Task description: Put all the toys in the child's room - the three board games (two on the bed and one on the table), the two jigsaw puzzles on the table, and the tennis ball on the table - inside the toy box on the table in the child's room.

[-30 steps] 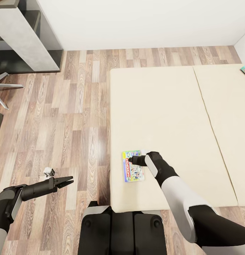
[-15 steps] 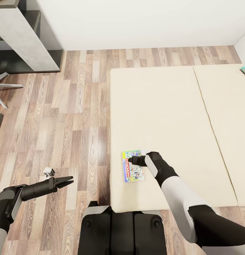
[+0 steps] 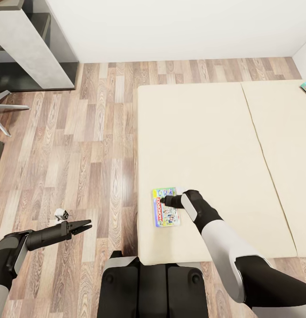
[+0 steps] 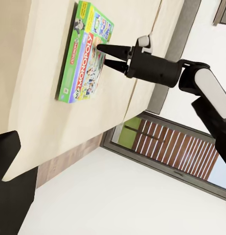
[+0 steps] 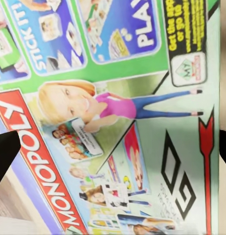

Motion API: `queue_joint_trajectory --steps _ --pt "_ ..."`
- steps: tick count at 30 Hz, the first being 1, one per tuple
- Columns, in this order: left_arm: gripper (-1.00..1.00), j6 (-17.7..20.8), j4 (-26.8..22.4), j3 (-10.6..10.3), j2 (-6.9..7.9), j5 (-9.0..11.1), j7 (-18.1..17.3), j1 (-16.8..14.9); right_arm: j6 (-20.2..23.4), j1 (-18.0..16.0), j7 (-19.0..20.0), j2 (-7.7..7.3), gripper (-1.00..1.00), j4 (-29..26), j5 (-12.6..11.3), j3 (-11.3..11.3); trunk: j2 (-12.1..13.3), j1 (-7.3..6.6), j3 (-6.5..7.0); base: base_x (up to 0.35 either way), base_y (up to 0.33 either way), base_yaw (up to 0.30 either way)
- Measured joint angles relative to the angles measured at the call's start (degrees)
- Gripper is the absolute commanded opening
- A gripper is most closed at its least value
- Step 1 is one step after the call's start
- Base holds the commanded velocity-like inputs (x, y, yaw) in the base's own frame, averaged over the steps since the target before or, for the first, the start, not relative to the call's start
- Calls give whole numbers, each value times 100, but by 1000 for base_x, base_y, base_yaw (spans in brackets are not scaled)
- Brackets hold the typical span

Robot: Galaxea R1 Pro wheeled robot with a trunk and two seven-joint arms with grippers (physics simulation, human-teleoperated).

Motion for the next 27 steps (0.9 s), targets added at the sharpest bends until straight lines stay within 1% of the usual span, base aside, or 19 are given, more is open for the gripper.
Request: queue_joint_trajectory --steps 13,19,27 --pt "100 0 0 0 1 4 0 0 9 -3 149 0 100 73 -17 -14 0 0 0 0 0 0" --pt "100 0 0 0 1 8 0 0 -3 -1 313 0 100 65 -33 -4 0 0 0 0 0 0" --pt "100 0 0 0 8 7 0 0 -30 0 344 0 100 64 -33 -2 0 0 0 0 0 0"
